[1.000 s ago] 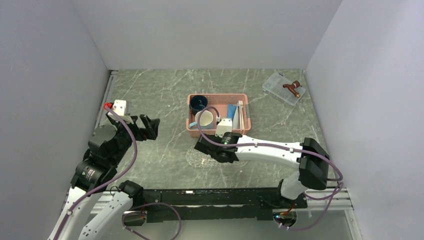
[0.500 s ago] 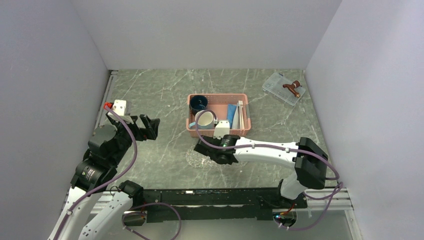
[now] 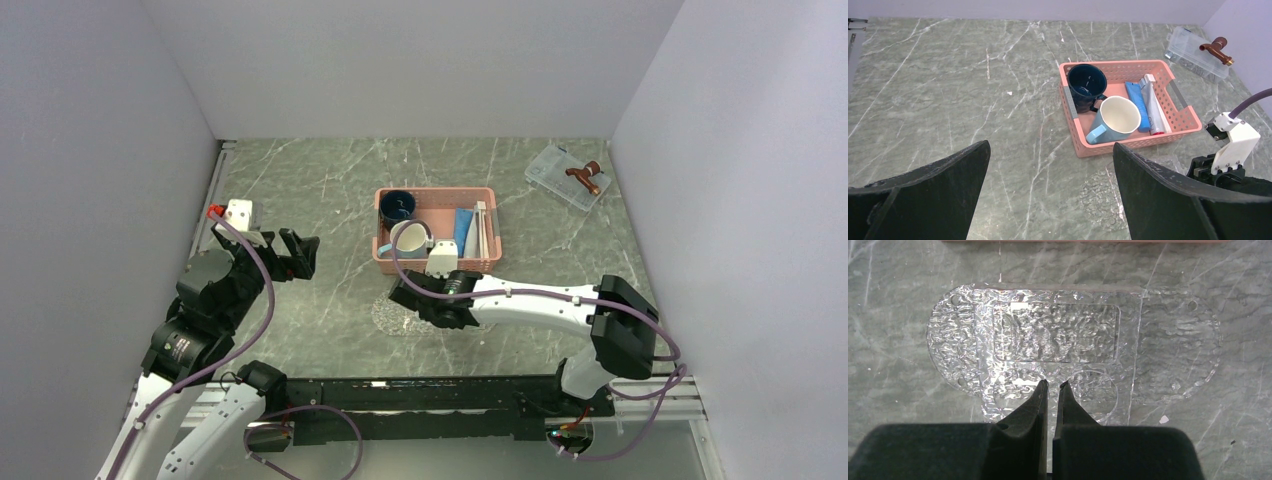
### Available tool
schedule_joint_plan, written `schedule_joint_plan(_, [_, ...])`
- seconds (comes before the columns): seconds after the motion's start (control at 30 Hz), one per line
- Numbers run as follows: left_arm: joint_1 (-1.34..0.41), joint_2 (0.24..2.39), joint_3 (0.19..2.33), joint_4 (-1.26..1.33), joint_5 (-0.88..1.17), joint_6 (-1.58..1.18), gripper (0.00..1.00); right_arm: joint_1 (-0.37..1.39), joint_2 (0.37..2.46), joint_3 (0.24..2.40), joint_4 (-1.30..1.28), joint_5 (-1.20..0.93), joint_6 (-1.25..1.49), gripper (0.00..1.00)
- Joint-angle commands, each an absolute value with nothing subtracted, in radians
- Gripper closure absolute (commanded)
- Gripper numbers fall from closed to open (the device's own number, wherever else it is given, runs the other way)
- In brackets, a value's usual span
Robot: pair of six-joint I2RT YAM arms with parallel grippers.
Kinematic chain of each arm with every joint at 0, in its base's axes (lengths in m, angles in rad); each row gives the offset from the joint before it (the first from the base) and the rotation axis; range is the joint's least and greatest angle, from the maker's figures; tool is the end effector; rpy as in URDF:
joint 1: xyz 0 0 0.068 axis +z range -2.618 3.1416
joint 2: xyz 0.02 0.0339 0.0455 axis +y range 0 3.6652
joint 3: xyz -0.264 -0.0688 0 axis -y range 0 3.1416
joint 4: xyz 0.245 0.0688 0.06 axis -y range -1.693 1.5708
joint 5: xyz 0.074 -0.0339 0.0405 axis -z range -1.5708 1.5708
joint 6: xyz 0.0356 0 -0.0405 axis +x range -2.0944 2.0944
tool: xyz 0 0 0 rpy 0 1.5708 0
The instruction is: Prepare toiletry sets of a toothbrush and toothpaste on the tray
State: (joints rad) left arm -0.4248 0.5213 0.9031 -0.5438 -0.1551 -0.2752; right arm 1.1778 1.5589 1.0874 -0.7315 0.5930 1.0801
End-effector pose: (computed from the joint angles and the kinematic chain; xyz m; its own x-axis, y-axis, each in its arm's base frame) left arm 0.0969 -0.0378 0.3743 -0.2143 -0.1977 -0.9565 0.2183 0.9448 -0.2442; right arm 0.1331 0.2691 0.2231 -0.7762 0.0376 -0.6294 -0.0095 0.9974 0.0714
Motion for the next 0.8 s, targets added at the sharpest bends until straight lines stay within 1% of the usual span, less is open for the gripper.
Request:
schedule_joint_plan(0.0, [-0.420, 0.528, 0.908, -0.522, -0.166, -0.275, 0.01, 1.172, 1.529, 1.073, -0.733, 0.584, 1.075, 1.00])
schedule_joint_plan(0.27, [-0.420, 0.531, 0.908, -0.523, -0.164, -0.275, 0.01, 1.173, 1.505, 1.070, -0.762, 0.597, 1.088, 1.00])
schedule_joint_plan(0.7, [-0.420, 0.533, 0.907, -0.522, -0.162, -0.275, 0.01, 1.173, 1.521, 1.080, -0.777, 0.601, 1.097, 1.00])
schedule_joint_plan(0.77, [-0.419, 0.533, 0.907, -0.522, -0.161, -0.275, 0.01, 1.173, 1.522, 1.081, -0.777, 0.600, 1.097, 0.97])
